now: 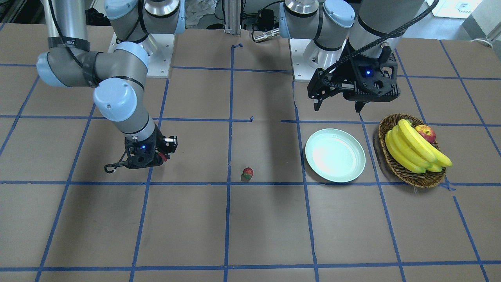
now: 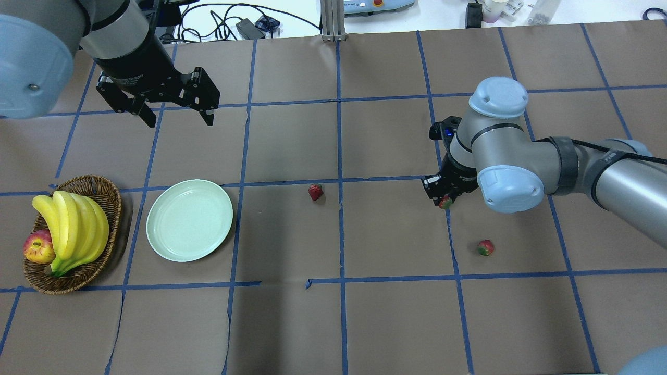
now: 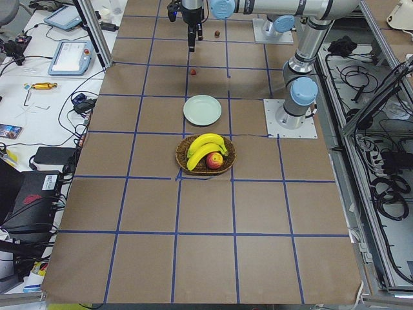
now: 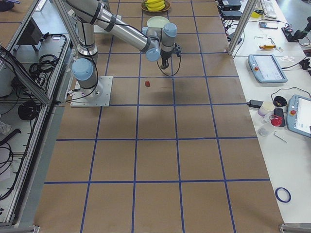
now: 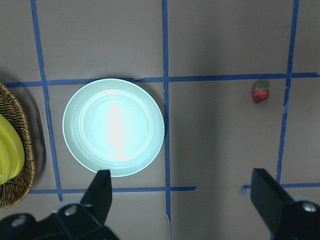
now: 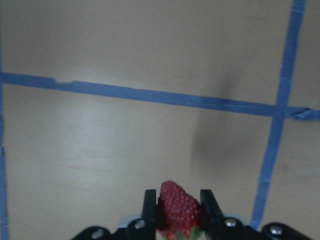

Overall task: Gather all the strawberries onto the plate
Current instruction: 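Carry the strawberry mid-table and release it beside the first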

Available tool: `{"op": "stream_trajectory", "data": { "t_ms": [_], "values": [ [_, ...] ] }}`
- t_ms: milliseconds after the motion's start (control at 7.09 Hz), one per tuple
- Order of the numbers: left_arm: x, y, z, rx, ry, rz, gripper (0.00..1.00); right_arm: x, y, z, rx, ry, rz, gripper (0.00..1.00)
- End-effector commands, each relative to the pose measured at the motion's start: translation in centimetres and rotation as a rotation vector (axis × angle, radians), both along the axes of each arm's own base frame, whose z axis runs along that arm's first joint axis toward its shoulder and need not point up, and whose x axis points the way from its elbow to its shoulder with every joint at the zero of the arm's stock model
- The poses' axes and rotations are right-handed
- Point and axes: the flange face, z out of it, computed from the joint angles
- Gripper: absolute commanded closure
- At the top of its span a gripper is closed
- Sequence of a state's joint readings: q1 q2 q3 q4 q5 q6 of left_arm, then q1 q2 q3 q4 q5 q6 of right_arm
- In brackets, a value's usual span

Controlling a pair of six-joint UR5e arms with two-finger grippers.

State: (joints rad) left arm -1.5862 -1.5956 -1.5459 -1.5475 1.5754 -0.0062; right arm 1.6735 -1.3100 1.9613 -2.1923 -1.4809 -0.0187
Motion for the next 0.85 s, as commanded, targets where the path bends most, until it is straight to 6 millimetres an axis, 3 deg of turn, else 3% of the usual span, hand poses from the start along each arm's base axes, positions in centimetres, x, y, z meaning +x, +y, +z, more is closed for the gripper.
{"op": "stream_trajectory", "data": {
  "t_ms": [0, 141, 423, 565, 706],
  "values": [
    [0.0, 0.0, 0.2, -0.004, 0.0, 0.0, 0.0, 8.5, 1.2, 2.2, -0.047, -0.048, -0.034, 0.85],
    [0.0, -0.1, 0.1, -0.003, 0.0, 0.002, 0.0, 12.9, 0.7, 1.9, -0.07, -0.125, -0.112, 0.85],
    [0.0, -0.1, 0.0, -0.001, 0.0, 0.002, 0.0, 20.2, 2.1, 0.4, -0.052, -0.119, -0.099, 0.85],
    [0.0, -0.1, -0.1, 0.0, 0.0, 0.002, 0.0, 22.2, 3.3, -0.5, -0.042, -0.106, -0.074, 0.85],
    [0.0, -0.1, -0.1, 0.0, 0.0, 0.002, 0.0, 23.0, 4.3, -2.7, -0.024, -0.063, -0.054, 0.85]
  ]
}}
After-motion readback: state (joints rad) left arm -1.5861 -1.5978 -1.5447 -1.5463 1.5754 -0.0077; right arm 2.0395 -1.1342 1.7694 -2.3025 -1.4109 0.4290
